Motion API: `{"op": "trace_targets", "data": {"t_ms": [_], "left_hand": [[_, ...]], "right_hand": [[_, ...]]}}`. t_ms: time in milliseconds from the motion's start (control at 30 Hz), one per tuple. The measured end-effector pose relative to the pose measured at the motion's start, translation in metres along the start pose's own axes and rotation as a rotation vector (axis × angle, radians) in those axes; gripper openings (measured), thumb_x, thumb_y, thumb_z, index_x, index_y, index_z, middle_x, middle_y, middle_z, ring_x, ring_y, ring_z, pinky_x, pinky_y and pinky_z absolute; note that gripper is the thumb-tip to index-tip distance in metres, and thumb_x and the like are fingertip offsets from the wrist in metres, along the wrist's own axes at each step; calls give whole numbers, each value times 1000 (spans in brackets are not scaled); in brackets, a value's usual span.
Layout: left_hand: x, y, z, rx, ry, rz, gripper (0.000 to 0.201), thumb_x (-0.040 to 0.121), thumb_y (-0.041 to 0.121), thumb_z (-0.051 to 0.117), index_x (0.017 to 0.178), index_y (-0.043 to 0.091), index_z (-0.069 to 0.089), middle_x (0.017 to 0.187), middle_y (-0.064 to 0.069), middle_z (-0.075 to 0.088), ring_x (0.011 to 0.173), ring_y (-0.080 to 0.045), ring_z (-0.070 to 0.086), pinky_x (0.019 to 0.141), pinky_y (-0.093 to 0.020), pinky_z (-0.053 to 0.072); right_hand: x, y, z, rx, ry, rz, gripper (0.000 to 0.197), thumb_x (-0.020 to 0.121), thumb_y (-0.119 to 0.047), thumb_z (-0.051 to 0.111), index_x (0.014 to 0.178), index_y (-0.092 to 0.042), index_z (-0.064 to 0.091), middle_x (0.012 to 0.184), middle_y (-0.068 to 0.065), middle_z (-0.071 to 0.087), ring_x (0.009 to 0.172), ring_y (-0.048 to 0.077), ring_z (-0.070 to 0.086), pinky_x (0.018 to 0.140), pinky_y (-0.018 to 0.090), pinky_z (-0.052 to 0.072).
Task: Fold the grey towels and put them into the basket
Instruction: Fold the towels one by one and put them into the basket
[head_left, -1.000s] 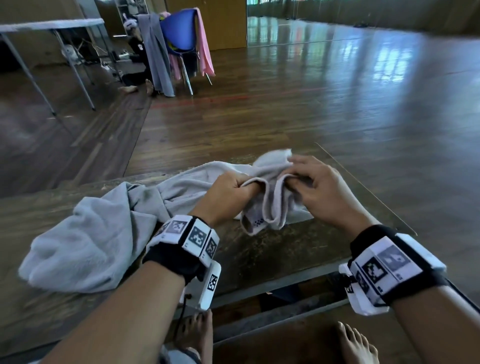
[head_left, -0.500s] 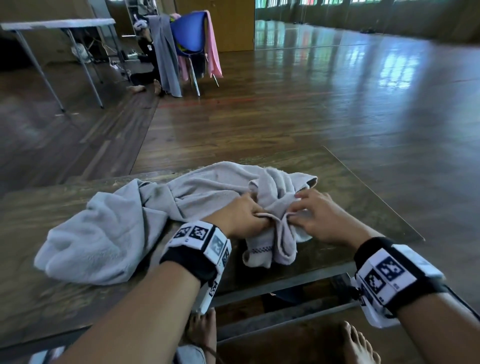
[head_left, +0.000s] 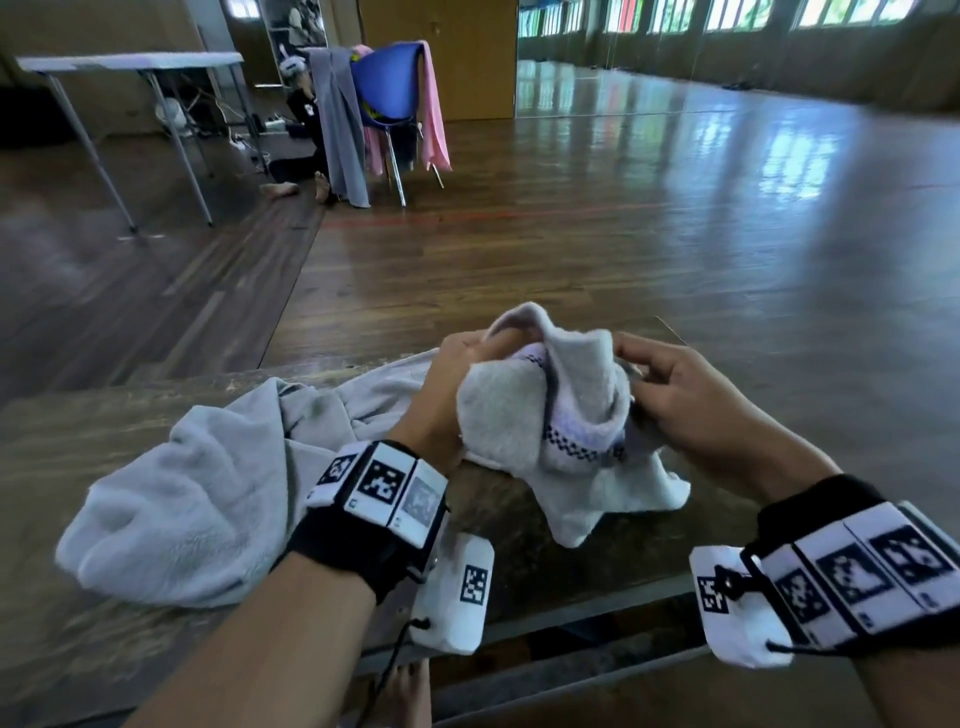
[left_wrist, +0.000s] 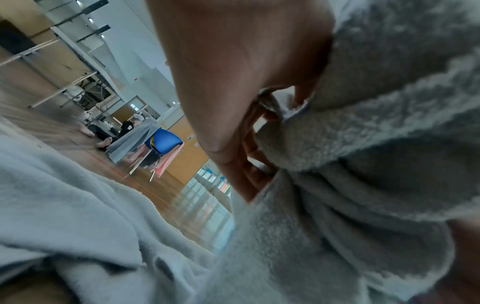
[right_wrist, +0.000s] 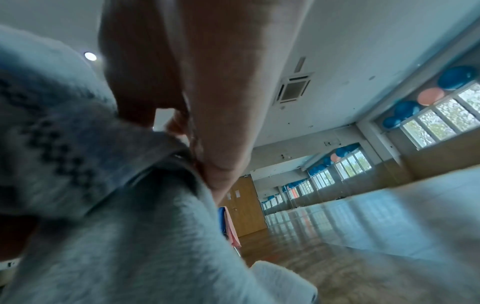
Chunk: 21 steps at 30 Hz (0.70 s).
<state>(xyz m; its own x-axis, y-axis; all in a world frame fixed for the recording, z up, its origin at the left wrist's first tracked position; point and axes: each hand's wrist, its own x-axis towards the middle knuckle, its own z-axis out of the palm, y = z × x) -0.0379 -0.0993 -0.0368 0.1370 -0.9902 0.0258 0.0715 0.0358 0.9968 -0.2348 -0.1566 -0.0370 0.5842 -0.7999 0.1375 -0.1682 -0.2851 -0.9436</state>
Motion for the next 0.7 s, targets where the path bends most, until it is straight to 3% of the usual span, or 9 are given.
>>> {"op": "trace_targets", "data": {"t_ms": [100,200,267,367,467,533,567,633,700], "left_hand": [[-4,5,-10,189,-3,-4,31,93,28,64,72,7,72,62,-3,61,59,-11,58,60,-27,47],[12,31,-33,367,7,42,35,98,14,56,68,21,73,55,10,64,54,3,59,58,-12,48],[34,62,-50,482,114,120,28,101,11,51,78,11,67,49,12,59,46,3,53,52,-10,42],[66,108,-74,596,321,273,40,101,27,55,66,10,58,42,10,50,38,-1,41,42,-15,34],[93,133,-107,786,513,341,33,101,21,52,87,-6,66,77,-18,63,70,-22,58,65,-33,46],[96,137,-133,1089,625,221,30,100,13,45,104,-7,67,104,-28,66,97,-38,63,82,-44,48],[94,134,-145,1215,646,159,29,100,10,44,104,-7,67,106,-29,66,101,-42,63,83,-45,47],[84,119,-161,1358,598,36,25,99,8,46,93,-4,67,97,-26,67,93,-38,66,78,-42,50],[76,99,-167,1286,557,-35,20,99,12,51,89,3,65,85,-16,66,75,-30,67,65,-37,54]], "right_hand": [[5,-3,0,-72,-5,15,18,98,-4,59,105,-4,75,77,6,71,67,11,59,59,20,49],[43,-24,5,-146,-1,-50,18,96,-1,62,107,-2,77,84,1,73,73,9,60,65,26,51],[87,-49,7,-270,83,-205,17,95,-6,66,103,4,76,85,5,67,76,10,51,67,27,43],[150,-89,5,-387,197,-395,25,96,-18,68,96,6,74,82,9,67,76,8,51,68,25,40],[195,-105,-7,-580,250,-424,13,97,-19,65,96,-11,75,90,0,66,84,10,58,84,26,47],[208,-99,-15,-738,316,-352,15,95,-16,66,104,-16,78,99,-1,69,98,16,61,97,30,45],[210,-93,-16,-773,347,-315,16,95,-17,68,107,-17,78,105,1,72,101,21,64,100,33,47],[209,-78,-15,-787,388,-278,18,94,-20,70,109,-19,79,113,5,75,105,27,67,98,42,53],[206,-62,-7,-784,405,-270,17,94,-20,68,106,-21,80,111,6,76,100,29,69,93,44,57]]}}
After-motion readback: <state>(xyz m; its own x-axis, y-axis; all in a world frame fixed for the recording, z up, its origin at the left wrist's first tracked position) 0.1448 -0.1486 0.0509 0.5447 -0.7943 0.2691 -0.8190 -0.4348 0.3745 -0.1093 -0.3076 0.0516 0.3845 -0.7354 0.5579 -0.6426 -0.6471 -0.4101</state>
